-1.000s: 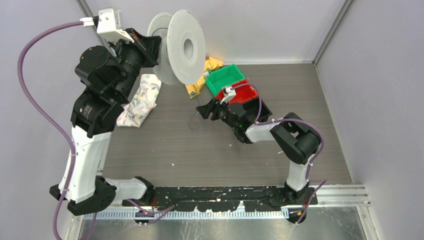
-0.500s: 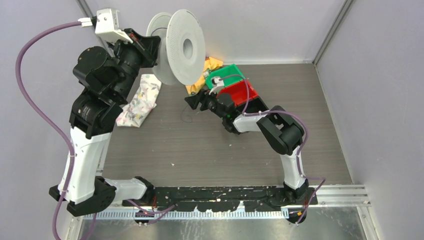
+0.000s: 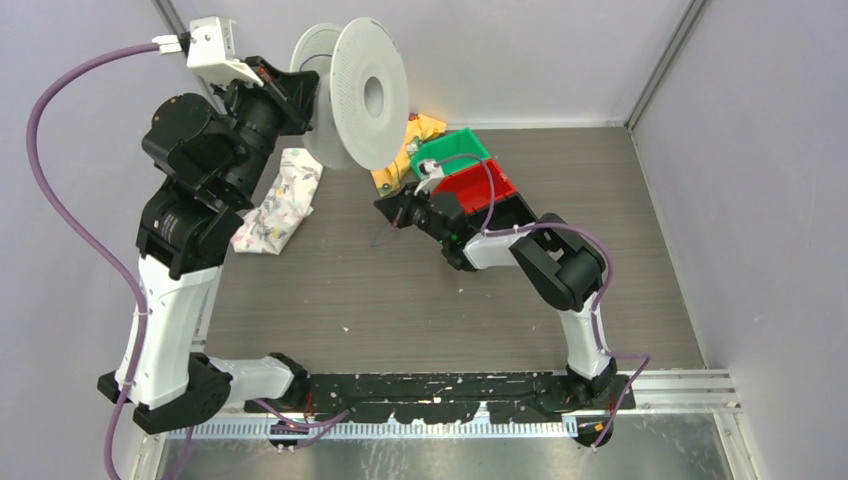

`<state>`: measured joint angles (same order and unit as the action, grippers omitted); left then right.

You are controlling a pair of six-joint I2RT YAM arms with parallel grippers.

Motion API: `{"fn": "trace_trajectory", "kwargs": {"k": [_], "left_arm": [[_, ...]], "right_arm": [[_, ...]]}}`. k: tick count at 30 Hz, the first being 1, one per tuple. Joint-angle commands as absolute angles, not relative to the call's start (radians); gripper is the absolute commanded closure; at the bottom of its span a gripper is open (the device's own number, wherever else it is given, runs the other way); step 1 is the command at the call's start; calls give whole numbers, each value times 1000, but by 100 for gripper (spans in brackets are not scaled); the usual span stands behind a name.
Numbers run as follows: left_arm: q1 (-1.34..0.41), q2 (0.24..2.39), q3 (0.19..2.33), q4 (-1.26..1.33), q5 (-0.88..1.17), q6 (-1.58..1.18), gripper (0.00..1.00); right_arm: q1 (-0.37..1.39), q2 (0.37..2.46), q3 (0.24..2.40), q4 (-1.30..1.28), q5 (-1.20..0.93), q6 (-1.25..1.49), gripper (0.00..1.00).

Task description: Wrap the cables

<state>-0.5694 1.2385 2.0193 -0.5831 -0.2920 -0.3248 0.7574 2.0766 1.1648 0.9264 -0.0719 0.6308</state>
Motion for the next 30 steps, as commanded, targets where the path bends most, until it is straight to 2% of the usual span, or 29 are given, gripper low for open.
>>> {"fn": "trace_trajectory", "kwargs": {"k": [1,5,9,15,21,30], "left_arm": [[-574,1215,2030,-483,-322,-300,99],[-574,1243,2006,-471,-369,-261,100],[-574,1297,1985,-462,-445,-208,100],[-573,1390,1944,-396,-548,-177,100],[-574,1488,1964,-325,-642,-190,99],[-572,1581,2046,-314,-699,-209,99]], "right_arm": [[758,1964,1068,932,-85,616,99],[764,1833,952,867,-116,565,99],[790,1641,880,692,-177,461,99],[848,1389,972,261,-313,273,99],[894,1328,1152,-110,-433,140,100],[951,1290,1201,-287,-556,104,99]]}}
